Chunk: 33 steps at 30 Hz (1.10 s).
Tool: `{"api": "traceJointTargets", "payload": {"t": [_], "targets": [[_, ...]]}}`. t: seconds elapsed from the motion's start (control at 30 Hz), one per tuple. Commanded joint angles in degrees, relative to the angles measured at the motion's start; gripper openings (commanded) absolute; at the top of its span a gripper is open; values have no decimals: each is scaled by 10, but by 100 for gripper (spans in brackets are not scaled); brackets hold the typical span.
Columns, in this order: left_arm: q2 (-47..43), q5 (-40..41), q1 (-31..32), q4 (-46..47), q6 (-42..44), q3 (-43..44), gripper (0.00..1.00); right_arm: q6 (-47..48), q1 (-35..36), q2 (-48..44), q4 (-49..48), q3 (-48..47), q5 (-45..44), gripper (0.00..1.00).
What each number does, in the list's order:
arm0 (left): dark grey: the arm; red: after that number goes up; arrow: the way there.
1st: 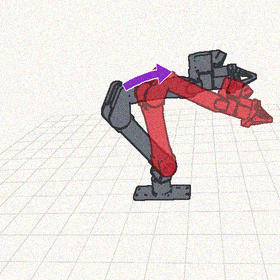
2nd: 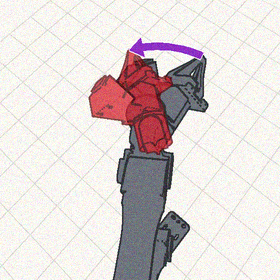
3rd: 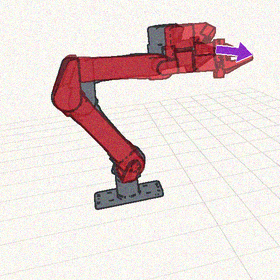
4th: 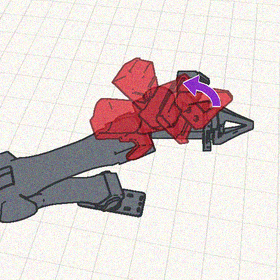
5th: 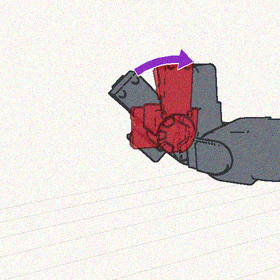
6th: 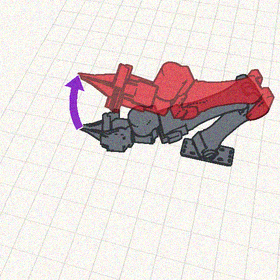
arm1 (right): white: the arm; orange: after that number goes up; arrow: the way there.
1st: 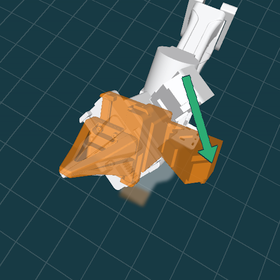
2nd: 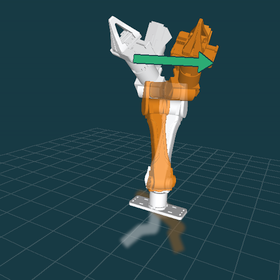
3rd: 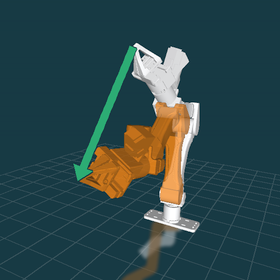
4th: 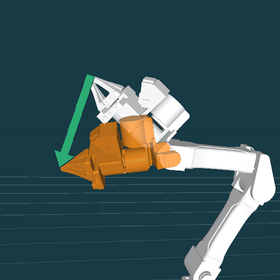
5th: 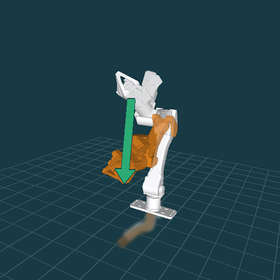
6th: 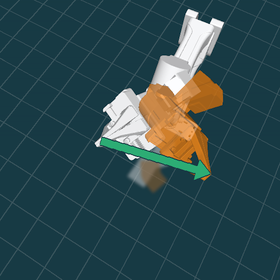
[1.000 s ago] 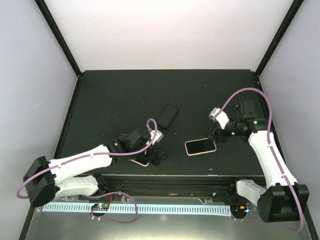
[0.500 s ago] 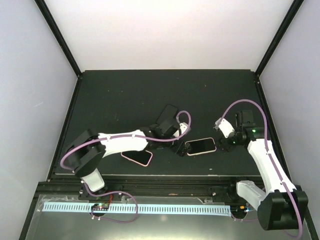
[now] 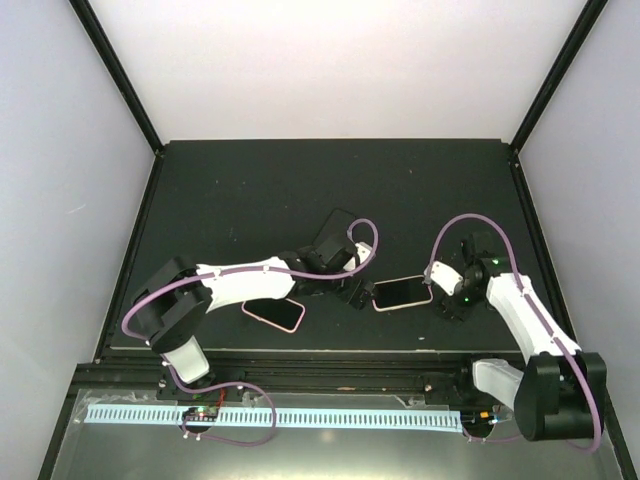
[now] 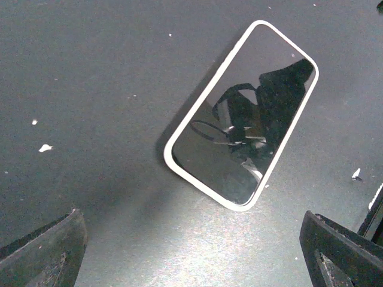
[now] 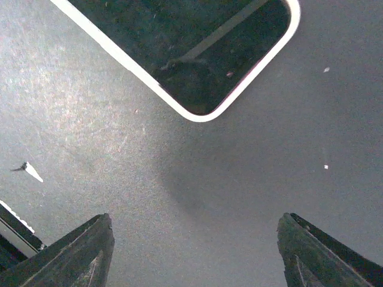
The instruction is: Take the phone out of the phone case
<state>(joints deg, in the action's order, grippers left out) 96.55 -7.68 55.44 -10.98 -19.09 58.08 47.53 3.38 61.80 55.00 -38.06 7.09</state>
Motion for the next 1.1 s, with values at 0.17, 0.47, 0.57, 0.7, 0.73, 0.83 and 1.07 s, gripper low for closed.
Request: {"api": "traceJointTargets", "payload": {"t": [0.17, 0.47, 0.57, 0.7, 0.73, 0.83, 1.07], "targets": [[-38, 46, -8, -48, 26, -8, 99, 40, 7, 52, -28, 10, -8, 75], [-71, 45, -9, -61, 22, -19, 99, -13, 44, 151, -135, -13, -30, 78], [-81, 67, -9, -76, 16, -22, 99, -39, 62, 193, -171, -36, -72, 78], [-98, 82, -10, -85, 15, -40, 99, -91, 70, 248, -219, -82, -135, 78], [-102, 82, -11, -85, 14, -47, 99, -108, 69, 261, -232, -100, -140, 79], [-110, 70, -11, -86, 11, -60, 99, -166, 72, 293, -227, -155, -109, 80], [-144, 54, -12, -90, -3, -71, 99, -194, 163, 368, -193, -226, -105, 89]]}}
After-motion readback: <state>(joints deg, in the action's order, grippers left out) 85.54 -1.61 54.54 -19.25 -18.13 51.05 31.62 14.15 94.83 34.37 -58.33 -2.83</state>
